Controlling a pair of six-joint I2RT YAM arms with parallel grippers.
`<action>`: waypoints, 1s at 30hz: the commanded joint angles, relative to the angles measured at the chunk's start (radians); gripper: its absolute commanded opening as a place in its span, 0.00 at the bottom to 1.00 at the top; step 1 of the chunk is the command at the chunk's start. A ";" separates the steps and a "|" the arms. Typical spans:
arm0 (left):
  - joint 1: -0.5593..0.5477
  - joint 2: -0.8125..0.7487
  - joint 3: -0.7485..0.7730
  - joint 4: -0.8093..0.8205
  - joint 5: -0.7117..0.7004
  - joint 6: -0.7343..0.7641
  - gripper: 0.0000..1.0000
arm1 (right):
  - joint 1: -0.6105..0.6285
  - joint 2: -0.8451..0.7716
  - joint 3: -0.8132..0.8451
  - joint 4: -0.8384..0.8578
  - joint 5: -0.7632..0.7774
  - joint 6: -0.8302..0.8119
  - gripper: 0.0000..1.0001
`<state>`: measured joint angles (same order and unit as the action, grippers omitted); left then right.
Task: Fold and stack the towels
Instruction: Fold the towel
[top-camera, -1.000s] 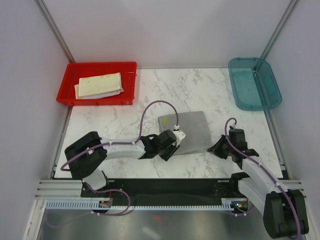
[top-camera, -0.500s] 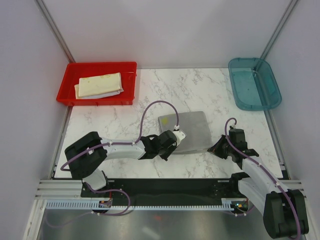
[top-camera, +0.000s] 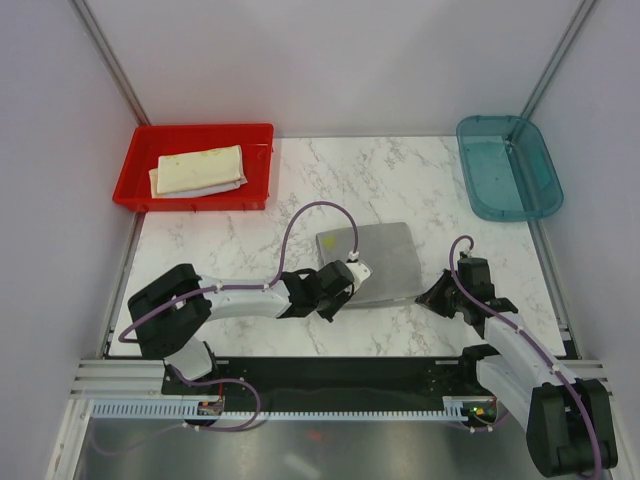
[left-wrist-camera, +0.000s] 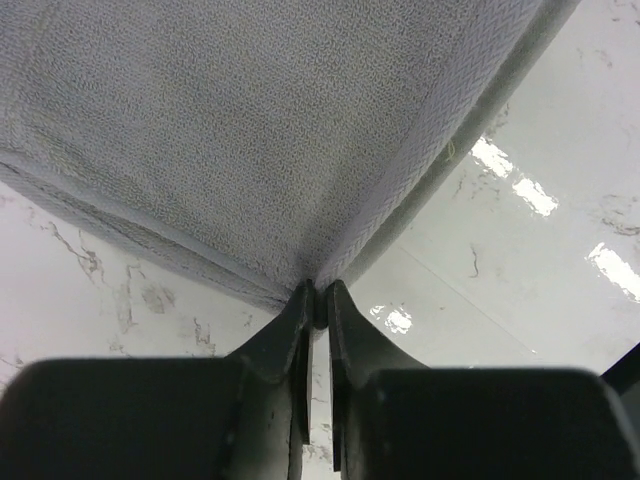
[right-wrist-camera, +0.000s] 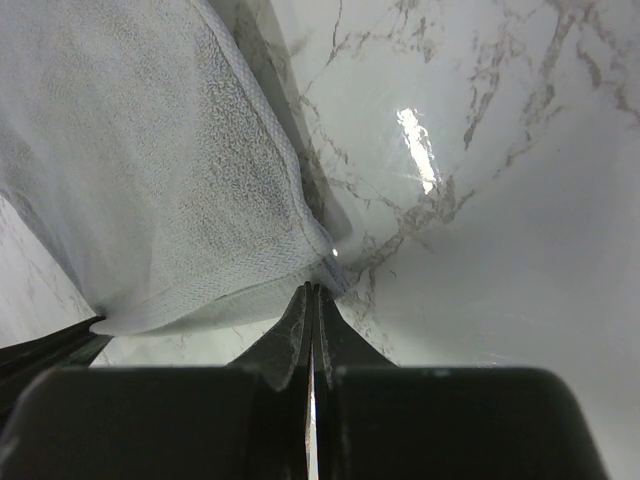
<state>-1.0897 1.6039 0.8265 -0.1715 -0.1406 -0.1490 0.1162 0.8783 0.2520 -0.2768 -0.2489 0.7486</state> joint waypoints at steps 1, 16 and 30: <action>-0.006 -0.013 0.031 -0.028 -0.011 0.031 0.09 | 0.002 -0.002 0.006 0.011 0.049 0.005 0.00; -0.006 -0.022 0.065 -0.065 -0.014 0.043 0.28 | 0.002 0.002 0.009 0.008 0.056 0.003 0.00; -0.006 -0.056 0.062 -0.095 -0.007 0.058 0.02 | 0.002 0.001 0.013 -0.005 0.089 0.014 0.00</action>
<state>-1.0901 1.5967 0.8650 -0.2455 -0.1394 -0.1318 0.1162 0.8780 0.2523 -0.2729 -0.2264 0.7532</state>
